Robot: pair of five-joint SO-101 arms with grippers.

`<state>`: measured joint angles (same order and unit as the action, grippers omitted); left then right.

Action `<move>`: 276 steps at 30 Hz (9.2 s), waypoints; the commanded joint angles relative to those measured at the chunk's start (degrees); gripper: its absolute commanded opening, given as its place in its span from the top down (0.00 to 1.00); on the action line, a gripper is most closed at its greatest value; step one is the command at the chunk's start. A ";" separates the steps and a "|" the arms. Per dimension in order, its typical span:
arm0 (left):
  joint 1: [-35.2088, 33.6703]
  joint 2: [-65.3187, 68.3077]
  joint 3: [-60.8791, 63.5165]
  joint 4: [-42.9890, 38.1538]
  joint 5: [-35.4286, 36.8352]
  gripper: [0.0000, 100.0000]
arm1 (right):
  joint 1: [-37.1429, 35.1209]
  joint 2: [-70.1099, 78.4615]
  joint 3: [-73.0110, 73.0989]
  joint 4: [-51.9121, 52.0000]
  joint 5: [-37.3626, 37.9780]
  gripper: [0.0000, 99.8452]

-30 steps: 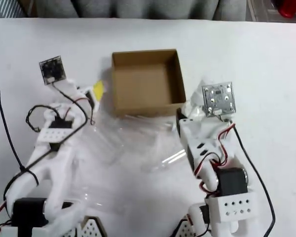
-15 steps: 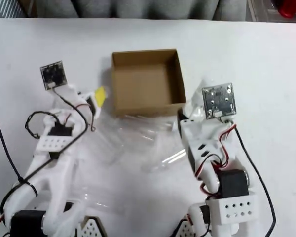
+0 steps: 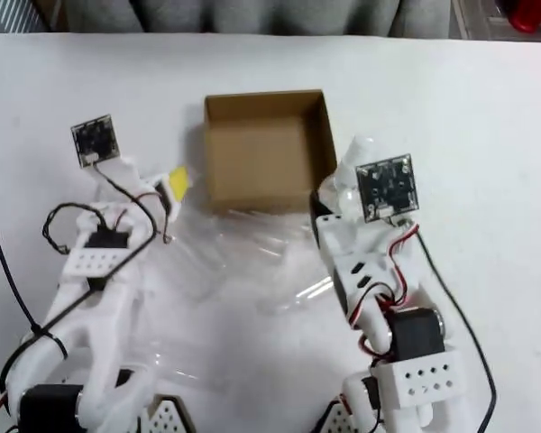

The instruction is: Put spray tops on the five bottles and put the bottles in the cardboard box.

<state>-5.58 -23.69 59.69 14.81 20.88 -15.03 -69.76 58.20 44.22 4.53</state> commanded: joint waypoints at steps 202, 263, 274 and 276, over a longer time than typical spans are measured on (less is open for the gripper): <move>-7.16 -2.24 3.87 -11.08 -4.31 0.75 | -11.65 30.46 0.97 -41.45 7.12 0.94; -5.76 13.58 -9.93 -6.33 -4.22 0.75 | 4.35 58.51 -28.31 -19.03 7.12 0.93; -6.11 13.49 -10.29 -5.19 -4.22 0.75 | 5.67 66.07 -33.85 -18.59 7.12 0.87; -6.20 13.49 -10.29 -5.19 -4.22 0.75 | 5.76 69.14 -35.78 -18.59 7.12 0.88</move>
<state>-10.77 -9.71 52.92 8.13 17.19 -10.02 -2.42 27.52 25.32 11.65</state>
